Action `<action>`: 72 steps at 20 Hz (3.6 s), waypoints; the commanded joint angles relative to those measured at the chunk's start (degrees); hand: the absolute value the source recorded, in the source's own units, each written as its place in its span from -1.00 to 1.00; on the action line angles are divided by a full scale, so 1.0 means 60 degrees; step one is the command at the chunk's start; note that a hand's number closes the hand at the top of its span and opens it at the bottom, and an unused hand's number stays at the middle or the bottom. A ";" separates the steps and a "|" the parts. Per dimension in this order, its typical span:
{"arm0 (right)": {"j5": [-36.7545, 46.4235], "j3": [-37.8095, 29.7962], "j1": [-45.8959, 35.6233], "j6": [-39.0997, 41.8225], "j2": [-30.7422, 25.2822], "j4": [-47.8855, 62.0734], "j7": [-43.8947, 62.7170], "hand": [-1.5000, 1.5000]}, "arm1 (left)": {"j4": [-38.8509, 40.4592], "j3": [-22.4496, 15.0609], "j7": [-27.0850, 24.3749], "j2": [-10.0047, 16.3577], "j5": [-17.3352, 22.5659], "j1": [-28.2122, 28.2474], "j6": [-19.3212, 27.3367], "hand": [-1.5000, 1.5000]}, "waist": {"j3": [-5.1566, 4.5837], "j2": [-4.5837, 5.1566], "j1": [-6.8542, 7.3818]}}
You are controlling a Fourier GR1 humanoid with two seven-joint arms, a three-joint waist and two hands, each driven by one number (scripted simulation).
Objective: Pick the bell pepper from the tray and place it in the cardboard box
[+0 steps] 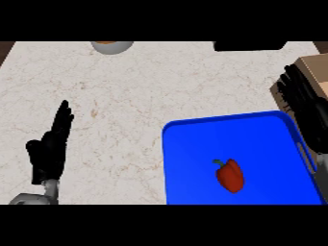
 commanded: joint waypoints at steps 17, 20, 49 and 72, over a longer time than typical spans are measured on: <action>0.2457 -0.0126 0.3131 0.3158 -0.1485 -0.3013 -0.6146 -1.00 | -0.1097 0.2052 0.1015 0.1417 0.2977 0.0510 -0.2825 0.00 | -0.0020 -0.0096 0.0130; 0.3980 -0.0163 0.2533 0.3182 -0.3082 -0.3109 -0.4729 -1.00 | -0.0980 0.1815 0.1209 0.1221 0.2813 0.0240 -0.2561 0.00 | -0.0048 -0.0094 0.0121; 0.7375 0.2808 0.0197 0.8049 -0.1449 -0.4703 0.4245 -1.00 | -0.0935 0.2287 0.1816 0.0684 0.2263 -0.0360 -0.2976 0.00 | -0.0019 -0.0031 0.0309; 1.0909 0.2880 0.0837 0.8434 0.0357 -0.3732 0.2125 -1.00 | -0.1918 0.3235 0.2062 0.0206 0.2140 0.0529 -0.4057 0.00 | -0.0016 -0.0037 0.0337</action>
